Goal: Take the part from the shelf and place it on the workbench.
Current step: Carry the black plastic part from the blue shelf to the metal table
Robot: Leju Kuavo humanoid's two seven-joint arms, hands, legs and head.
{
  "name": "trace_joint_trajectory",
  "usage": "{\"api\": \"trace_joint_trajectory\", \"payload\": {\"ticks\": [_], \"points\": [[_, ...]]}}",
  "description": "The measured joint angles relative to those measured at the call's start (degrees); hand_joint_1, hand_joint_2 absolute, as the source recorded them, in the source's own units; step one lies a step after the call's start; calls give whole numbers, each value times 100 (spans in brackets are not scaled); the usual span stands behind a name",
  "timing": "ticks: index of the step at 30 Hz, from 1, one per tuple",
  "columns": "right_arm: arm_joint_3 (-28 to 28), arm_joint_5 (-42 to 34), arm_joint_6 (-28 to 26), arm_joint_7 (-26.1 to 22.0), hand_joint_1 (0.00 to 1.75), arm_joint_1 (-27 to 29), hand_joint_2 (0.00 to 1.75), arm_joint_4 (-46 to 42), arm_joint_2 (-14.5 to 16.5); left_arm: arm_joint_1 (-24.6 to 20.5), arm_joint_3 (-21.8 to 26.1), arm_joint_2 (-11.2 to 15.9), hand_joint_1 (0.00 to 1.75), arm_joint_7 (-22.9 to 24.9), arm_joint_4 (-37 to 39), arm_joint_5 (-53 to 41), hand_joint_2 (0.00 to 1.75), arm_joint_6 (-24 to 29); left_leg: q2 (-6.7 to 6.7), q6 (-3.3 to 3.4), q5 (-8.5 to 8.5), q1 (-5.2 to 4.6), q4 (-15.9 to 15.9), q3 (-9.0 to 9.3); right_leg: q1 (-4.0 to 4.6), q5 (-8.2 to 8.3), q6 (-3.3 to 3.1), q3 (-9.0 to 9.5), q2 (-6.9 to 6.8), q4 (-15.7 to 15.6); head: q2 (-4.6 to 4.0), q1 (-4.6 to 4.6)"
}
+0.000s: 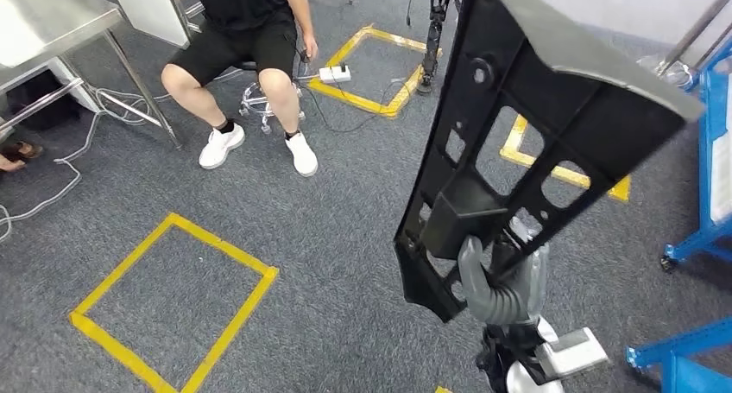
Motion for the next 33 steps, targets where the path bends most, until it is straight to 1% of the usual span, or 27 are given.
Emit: {"api": "trace_joint_trajectory", "payload": {"ticks": [1, 2, 3, 4, 5, 7, 8, 9, 10, 11, 12, 13, 14, 16, 18, 19, 20, 21, 23, 24, 25, 27, 28, 30, 31, 32, 33], "points": [[2, -14, -9, 1, 175, -24, 175, 18, -11, -4, 10, 2, 0, 5, 1, 2, 175, -14, -79, 8, 4, 2, -20, 18, -19, -128, -5, -183, 165, 357, -1, 6], [3, -30, -18, 3, 175, -36, 175, 42, -23, -7, 19, 4, 0, 13, 1, 8, 175, -29, -165, 10, 4, 9, -18, 20, -34, -247, -2, -401, 247, 729, -1, 7], [4, -47, -26, 5, 175, -40, 175, 71, -35, -3, 29, 6, 0, 19, 1, 18, 175, -45, -256, 6, -1, 14, -14, 22, -49, -308, 21, -577, 277, 995, -1, 14], [6, -67, -33, 7, 175, -47, 175, 102, -46, 8, 39, 6, 0, 24, 2, 27, 175, -59, -349, -4, -9, 20, -8, 26, -70, -278, 68, -671, 286, 1075, -1, 11], [10, -89, -38, 8, 175, -63, 175, 133, -55, 20, 48, 6, 0, 30, 3, 36, 175, -71, -442, -23, -23, 33, 7, 31, -95, -145, 136, -648, 296, 913, -1, 10], [25, -120, -45, 8, 175, -110, 175, 180, -65, 42, 63, 6, 0, 35, 5, 42, 175, -85, -612, -96, -76, 67, 77, 32, -161, 244, 275, -382, 416, 176, -1, 14], [35, -131, -49, 7, 175, -135, 175, 202, -67, 47, 71, 7, 0, 35, 5, 43, 175, -89, -686, -144, -114, 74, 130, 19, -183, 386, 292, -243, 487, -146, -1, 20], [45, -139, -51, 5, 175, -152, 175, 222, -69, 54, 79, 7, 0, 32, 5, 44, 175, -91, -741, -187, -145, 76, 168, -3, -191, 455, 268, -159, 541, -330, -1, 22], [57, -144, -55, 4, 175, -166, 175, 243, -72, 68, 84, 5, 0, 28, 5, 43, 175, -91, -782, -220, -165, 75, 189, -26, -182, 463, 214, -131, 559, -381, -1, 21], [74, -146, -60, 3, 175, -180, 175, 263, -74, 88, 86, 1, 0, 26, 7, 39, 175, -89, -817, -245, -173, 80, 193, -44, -166, 466, 152, -113, 522, -393, -1, 19], [93, -148, -67, 1, 175, -195, 175, 280, -73, 113, 89, -2, 0, 25, 10, 30, 175, -85, -821, -264, -180, 95, 196, -54, -170, 468, 105, -109, 481, -394, -1, 16], [109, -149, -77, 1, 175, -213, 175, 294, -70, 135, 91, -9, 0, 23, 14, 19, 175, -82, -738, -287, -209, 99, 243, -73, -175, 469, 69, -98, 444, -400, -1, 10], [121, -150, -85, 1, 175, -228, 175, 303, -65, 146, 92, -14, 0, 21, 17, 8, 175, -79, -592, -316, -286, 102, 382, -135, -182, 466, 33, -83, 397, -407, -1, -11], [129, -150, -106, -1, 175, -239, 175, 319, -60, 137, 97, -22, 0, 18, 20, -2, 175, -76, -237, -371, -585, 105, 999, -447, -164, 437, -25, -53, 288, -413, -1, -49], [132, -150, -125, -3, 175, -239, 175, 347, -61, 127, 103, -36, 0, 9, 21, -18, 175, -80, -110, -398, -842, 122, 1723, -862, -134, 400, -74, -31, 153, -412, -1, -61], [135, -150, -133, -3, 175, -239, 175, 365, -61, 130, 106, -46, 0, 5, 23, -33, 175, -82, -99, -396, -830, 124, 1865, -969, -122, 380, -87, -16, 86, -412, -1, -63], [138, -150, -141, -3, 175, -239, 175, 381, -60, 134, 112, -54, 0, 2, 25, -46, 175, -82, -90, -382, -709, 123, 1785, -960, -113, 359, -95, 6, 23, -412, -1, -63], [143, -150, -144, -3, 175, -240, 175, 391, -60, 136, 120, -58, 0, 1, 27, -55, 175, -80, -58, -353, -504, 116, 1484, -830, -102, 335, -98, 37, -38, -413, -1, -63], [151, -150, -148, -3, 175, -248, 175, 400, -59, 127, 137, -59, 0, -1, 29, -59, 175, -79, 169, -261, -147, 61, 698, -441, -71, 281, -80, 101, -144, -416, -1, -61], [156, -150, -149, -3, 175, -255, 175, 401, -61, 117, 143, -61, 0, -4, 29, -60, 175, -79, 262, -221, -71, 26, 439, -311, -54, 256, -62, 124, -191, -419, -1, -57], [162, -150, -151, -4, 175, -261, 175, 405, -62, 109, 145, -62, 0, -7, 30, -61, 175, -79, 317, -190, -65, -7, 322, -257, -42, 235, -36, 140, -239, -424, -1, -56], [180, -150, -154, -5, 175, -268, 175, 412, -64, 104, 151, -66, 0, -9, 31, -62, 175, -79, 209, -146, -81, -30, 272, -241, -23, 203, 18, 181, -343, -457, 0, -59], [190, -150, -155, -5, 175, -272, 175, 417, -64, 112, 153, -70, 0, -10, 32, -64, 175, -80, 144, -121, -64, -19, 221, -201, -20, 179, 43, 192, -320, -445, 0, -56], [198, -151, -160, -8, 175, -279, 175, 424, -68, 111, 155, -82, 0, -11, 33, -72, 175, -86, 12, -66, -14, 30, 102, -95, -13, 27, 47, 95, -62, -160, -1, -40], [199, -152, -163, -9, 175, -278, 175, 431, -74, 104, 154, -88, 0, -12, 33, -76, 175, -89, -54, -51, -3, 51, 74, -67, -26, -104, 28, -64, 110, 163, 0, -22], [199, -153, -165, -10, 175, -274, 175, 437, -81, 93, 154, -92, 0, -13, 33, -78, 175, -92, -124, -38, -2, 61, 64, -57, -32, -246, 8, -260, 220, 535, 0, -11], [199, -154, -166, -9, 175, -268, 175, 443, -90, 86, 154, -96, 0, -13, 33, -80, 175, -94, -183, -36, -5, 63, 65, -56, -38, -355, -2, -439, 268, 850, 0, 1]]}}
